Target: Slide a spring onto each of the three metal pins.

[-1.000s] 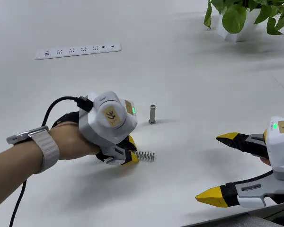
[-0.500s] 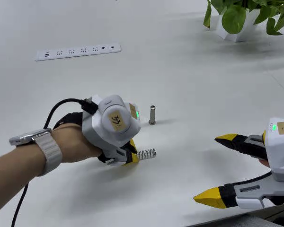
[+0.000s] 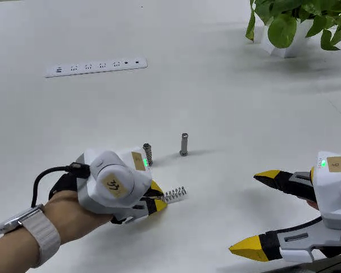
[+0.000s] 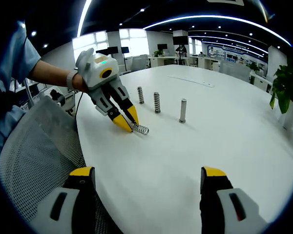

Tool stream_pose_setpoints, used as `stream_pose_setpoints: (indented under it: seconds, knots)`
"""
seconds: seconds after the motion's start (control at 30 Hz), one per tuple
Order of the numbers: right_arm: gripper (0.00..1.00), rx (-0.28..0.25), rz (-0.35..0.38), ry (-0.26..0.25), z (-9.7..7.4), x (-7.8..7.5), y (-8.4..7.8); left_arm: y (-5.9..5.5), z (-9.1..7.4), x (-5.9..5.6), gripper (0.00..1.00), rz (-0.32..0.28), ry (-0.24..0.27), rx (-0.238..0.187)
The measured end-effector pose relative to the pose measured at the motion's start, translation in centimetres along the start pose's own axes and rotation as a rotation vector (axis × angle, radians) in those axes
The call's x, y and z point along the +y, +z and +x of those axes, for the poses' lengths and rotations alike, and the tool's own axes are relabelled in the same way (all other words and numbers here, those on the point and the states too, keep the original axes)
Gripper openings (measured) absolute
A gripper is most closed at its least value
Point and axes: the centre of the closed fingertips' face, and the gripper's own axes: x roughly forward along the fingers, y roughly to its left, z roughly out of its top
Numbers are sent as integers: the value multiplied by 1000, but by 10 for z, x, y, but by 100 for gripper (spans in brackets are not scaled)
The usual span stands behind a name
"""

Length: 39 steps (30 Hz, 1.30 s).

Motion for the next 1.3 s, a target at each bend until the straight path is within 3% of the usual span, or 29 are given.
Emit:
stream_pose_setpoints:
  seconds: [0.07, 0.13, 0.2, 0.37, 0.53, 0.83, 0.93, 1.13, 1.23, 1.3]
  knots:
    - [89, 2, -7, 0, 1, 1, 1, -2, -3, -4, 10, -31, -13, -6]
    - [85, 1, -52, -16, 2, 0, 5, -2, -7, -6, 10, -55, -9, -38]
    - [84, -1, -43, -7, 4, 2, 7, -3, -10, -7, 10, -103, -5, -60]
    - [84, 5, -57, 14, 9, 6, 10, -5, -21, -8, 10, -133, -4, -100]
    - [84, 17, -77, 57, 16, 14, 14, -4, -36, -12, 10, -142, -1, -134]
    - [83, 23, -109, 131, 29, 28, 30, -12, -48, -19, 10, -137, 22, -140]
    - [79, 24, -121, 175, 33, 35, 37, -16, -52, -19, 10, -135, 29, -141]
    - [70, 22, -158, 243, 42, 45, 53, -12, -58, -21, 10, -133, 38, -154]
    - [61, 39, -228, 264, 47, 49, 55, -5, -63, -29, 10, -131, 9, -184]
    - [58, 42, -238, 283, 51, 55, 59, -4, -64, -33, 10, -126, -4, -182]
